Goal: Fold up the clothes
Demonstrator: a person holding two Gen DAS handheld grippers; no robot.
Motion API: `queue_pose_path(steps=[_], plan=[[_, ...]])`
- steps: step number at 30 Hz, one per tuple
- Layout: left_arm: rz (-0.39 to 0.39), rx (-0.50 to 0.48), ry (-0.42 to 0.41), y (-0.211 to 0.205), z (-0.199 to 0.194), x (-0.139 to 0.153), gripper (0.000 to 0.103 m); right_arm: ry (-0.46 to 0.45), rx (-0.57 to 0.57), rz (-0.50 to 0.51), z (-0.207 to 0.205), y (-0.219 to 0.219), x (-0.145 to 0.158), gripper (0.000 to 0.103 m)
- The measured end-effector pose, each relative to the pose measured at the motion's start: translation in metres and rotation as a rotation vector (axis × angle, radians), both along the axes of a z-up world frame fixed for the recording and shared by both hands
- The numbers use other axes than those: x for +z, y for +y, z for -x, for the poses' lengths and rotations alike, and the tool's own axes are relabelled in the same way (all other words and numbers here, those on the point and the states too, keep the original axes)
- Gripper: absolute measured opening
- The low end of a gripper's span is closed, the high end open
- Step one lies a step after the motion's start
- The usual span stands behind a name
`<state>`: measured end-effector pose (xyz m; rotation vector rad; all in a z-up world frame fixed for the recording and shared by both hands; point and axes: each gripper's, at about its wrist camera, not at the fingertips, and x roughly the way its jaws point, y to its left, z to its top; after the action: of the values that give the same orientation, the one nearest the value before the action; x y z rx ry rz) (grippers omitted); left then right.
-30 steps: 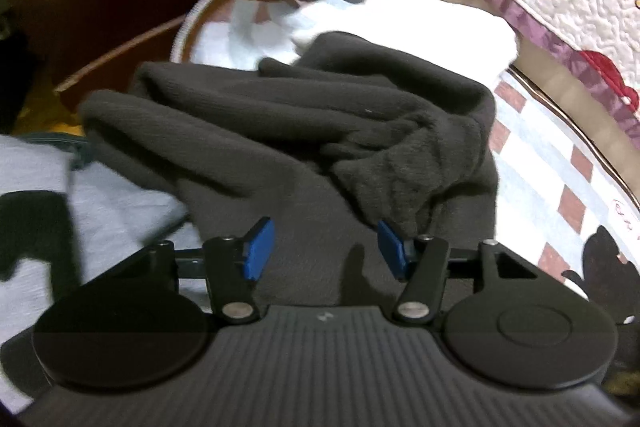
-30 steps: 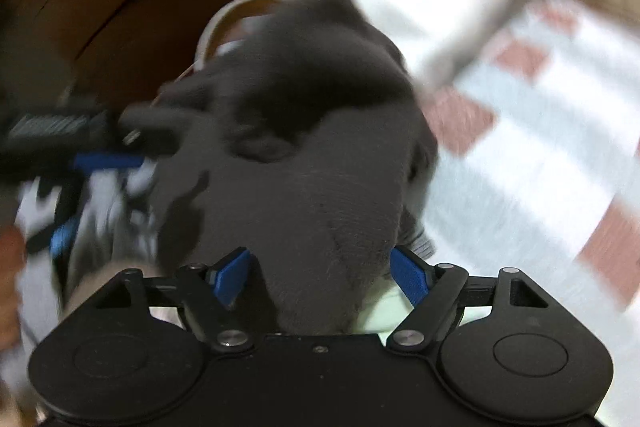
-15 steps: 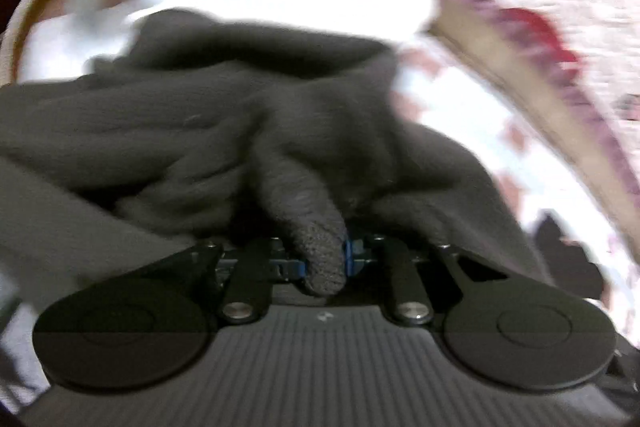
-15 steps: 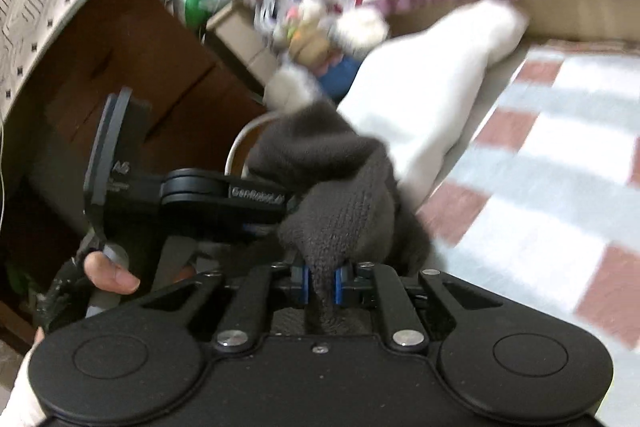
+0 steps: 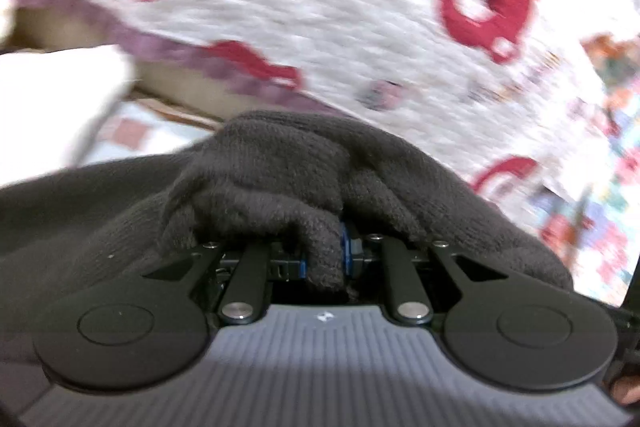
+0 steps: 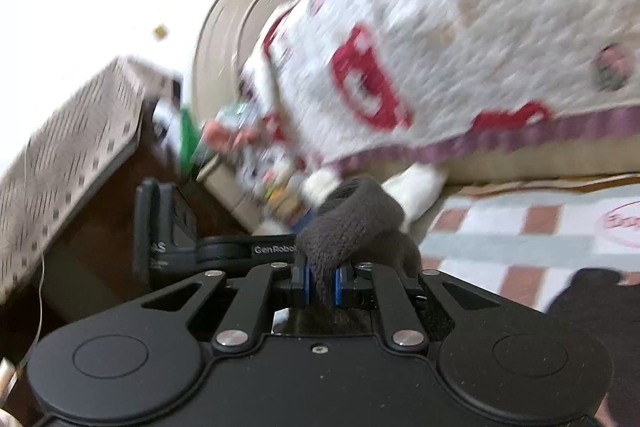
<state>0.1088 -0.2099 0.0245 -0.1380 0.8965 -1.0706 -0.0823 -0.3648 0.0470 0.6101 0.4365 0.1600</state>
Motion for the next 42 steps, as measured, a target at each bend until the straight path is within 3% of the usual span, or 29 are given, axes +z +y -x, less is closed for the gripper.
queue_pose_path(steps=[3,5,8,11,13,15,17,18,19,27,29,33,37,42], plan=[[-0.015,-0.151,-0.069,-0.058,0.020,-0.001,0.015,0.056,-0.145,0.046,0.023,-0.033,0.016,0.013],[-0.108,-0.170,-0.161,-0.091,0.036,-0.012,0.022,0.114,-0.247,0.129,0.028,-0.051,0.019,0.014],[-0.235,-0.130,-0.316,-0.100,0.047,-0.035,0.046,0.264,-0.429,0.496,0.015,-0.082,-0.010,0.014],[-0.333,-0.061,-0.319,-0.082,0.025,-0.068,0.058,0.391,-0.528,0.815,-0.005,-0.118,-0.081,0.015],[-0.403,0.001,-0.236,-0.069,-0.003,-0.095,0.058,0.491,-0.565,0.703,-0.007,-0.142,-0.104,0.016],[-0.463,0.045,-0.131,-0.051,-0.027,-0.122,0.058,0.476,-0.539,0.564,0.001,-0.147,-0.110,0.018],[-0.487,0.054,-0.048,-0.036,-0.043,-0.143,0.058,0.441,-0.429,0.563,0.004,-0.131,-0.112,0.027],[-0.492,0.051,-0.018,-0.029,-0.049,-0.150,0.058,0.444,-0.367,0.571,0.003,-0.121,-0.115,0.040],[-0.494,0.049,0.004,-0.024,-0.052,-0.155,0.058,0.453,-0.311,0.566,0.002,-0.112,-0.122,0.045],[-0.402,-0.031,0.050,-0.021,-0.048,-0.150,0.058,0.486,0.025,0.434,-0.005,-0.044,-0.159,0.051],[-0.407,-0.058,0.029,-0.022,-0.043,-0.150,0.058,0.518,0.135,0.415,-0.006,-0.027,-0.170,0.056],[-0.443,-0.143,-0.025,-0.031,-0.028,-0.150,0.062,0.592,0.244,0.433,-0.004,-0.007,-0.191,0.058],[-0.473,-0.197,-0.021,-0.039,-0.021,-0.160,0.072,0.644,0.191,0.320,-0.005,-0.014,-0.212,0.060],[-0.457,-0.203,0.034,-0.038,-0.026,-0.167,0.073,0.598,0.080,0.187,-0.012,-0.027,-0.205,0.062]])
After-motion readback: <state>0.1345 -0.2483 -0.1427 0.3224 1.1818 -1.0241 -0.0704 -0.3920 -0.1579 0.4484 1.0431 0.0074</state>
